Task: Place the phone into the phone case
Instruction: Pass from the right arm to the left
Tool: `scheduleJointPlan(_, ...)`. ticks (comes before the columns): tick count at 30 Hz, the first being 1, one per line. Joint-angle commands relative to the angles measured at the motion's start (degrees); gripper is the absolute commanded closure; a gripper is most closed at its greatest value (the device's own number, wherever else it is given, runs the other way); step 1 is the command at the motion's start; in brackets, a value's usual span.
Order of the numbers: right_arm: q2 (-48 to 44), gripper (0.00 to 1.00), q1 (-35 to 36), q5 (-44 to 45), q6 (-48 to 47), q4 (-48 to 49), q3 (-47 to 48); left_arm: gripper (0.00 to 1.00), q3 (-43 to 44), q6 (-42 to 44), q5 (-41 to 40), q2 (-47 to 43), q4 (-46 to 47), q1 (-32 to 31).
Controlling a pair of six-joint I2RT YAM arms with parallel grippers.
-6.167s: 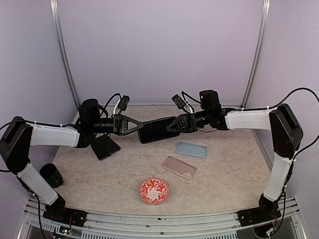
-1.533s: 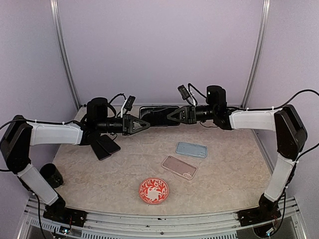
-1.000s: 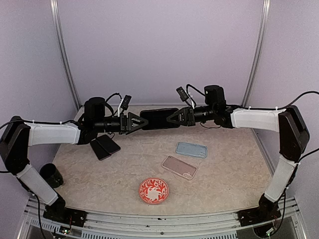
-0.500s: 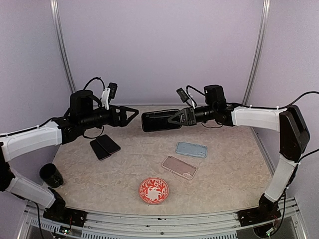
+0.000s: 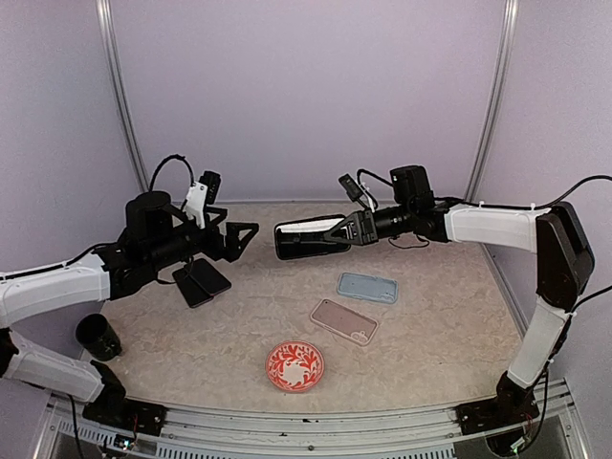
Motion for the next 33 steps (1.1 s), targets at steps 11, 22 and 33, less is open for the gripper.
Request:
scheduleJointPlan(11,-0.53,1.00,-0.25,-1.61,-0.61,-1.98,3.67,0.01,5.10,35.35,-4.23,1.94,-5.68,-12.02)
scheduleJointPlan(22,0.11,1.00,1.06,-1.19,-2.60,-5.30,4.55,0.01,11.34,43.97,-3.12,10.46,-11.57,-14.97)
scheduleJointPlan(33,2.14,1.00,2.91,-1.44,-4.49,-7.57,6.54,0.01,14.70,47.52,-5.73,17.67,-11.43,-15.84)
